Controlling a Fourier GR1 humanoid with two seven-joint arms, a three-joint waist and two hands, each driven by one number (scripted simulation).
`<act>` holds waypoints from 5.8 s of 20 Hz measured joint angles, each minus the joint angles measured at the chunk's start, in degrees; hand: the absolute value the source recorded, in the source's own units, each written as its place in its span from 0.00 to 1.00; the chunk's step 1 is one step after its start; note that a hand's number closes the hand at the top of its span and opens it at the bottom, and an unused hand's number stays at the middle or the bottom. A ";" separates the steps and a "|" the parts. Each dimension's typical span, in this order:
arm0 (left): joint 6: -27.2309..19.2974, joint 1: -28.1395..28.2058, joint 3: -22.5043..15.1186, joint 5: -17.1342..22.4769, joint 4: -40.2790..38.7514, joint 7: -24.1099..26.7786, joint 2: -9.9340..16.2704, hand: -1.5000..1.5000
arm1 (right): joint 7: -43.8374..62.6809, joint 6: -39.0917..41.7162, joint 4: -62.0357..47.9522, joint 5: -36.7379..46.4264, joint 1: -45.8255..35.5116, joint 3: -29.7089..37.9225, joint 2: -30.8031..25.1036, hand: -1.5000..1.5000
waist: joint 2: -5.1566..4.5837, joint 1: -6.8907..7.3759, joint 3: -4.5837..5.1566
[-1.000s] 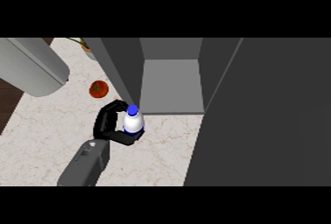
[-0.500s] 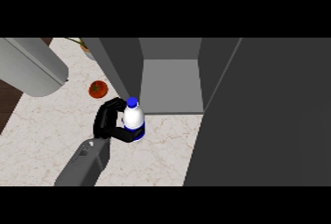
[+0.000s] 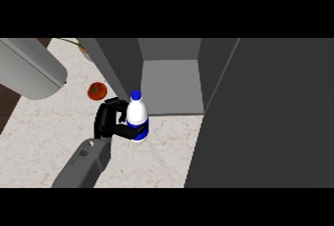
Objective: Pick up the bottled water, place it into the cabinet and close the cabinet
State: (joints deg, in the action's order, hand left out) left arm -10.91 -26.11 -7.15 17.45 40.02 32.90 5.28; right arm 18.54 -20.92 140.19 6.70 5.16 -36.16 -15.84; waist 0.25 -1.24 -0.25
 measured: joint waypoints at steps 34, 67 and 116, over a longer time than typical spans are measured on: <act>-25.91 -2.17 -5.15 -2.96 0.32 -4.51 1.93 0.00 | -5.09 2.57 1.06 -4.37 2.64 1.15 -3.27 0.00 | -0.21 -2.75 -0.48; -8.44 0.54 -4.63 3.60 3.31 -3.92 4.72 0.00 | -7.62 4.79 1.12 -6.55 4.07 2.76 -4.53 0.00 | -0.61 -3.67 0.05; 13.45 33.07 -1.78 15.20 56.72 -11.78 14.98 1.00 | 20.10 3.00 -6.28 6.22 -23.07 -17.90 2.56 1.00 | -0.12 3.08 0.45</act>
State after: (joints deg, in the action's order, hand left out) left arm 2.54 6.96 -8.93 32.65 96.74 21.12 20.25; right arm 38.65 -17.92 133.90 12.92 -17.91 -54.06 -13.28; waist 0.14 1.83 0.20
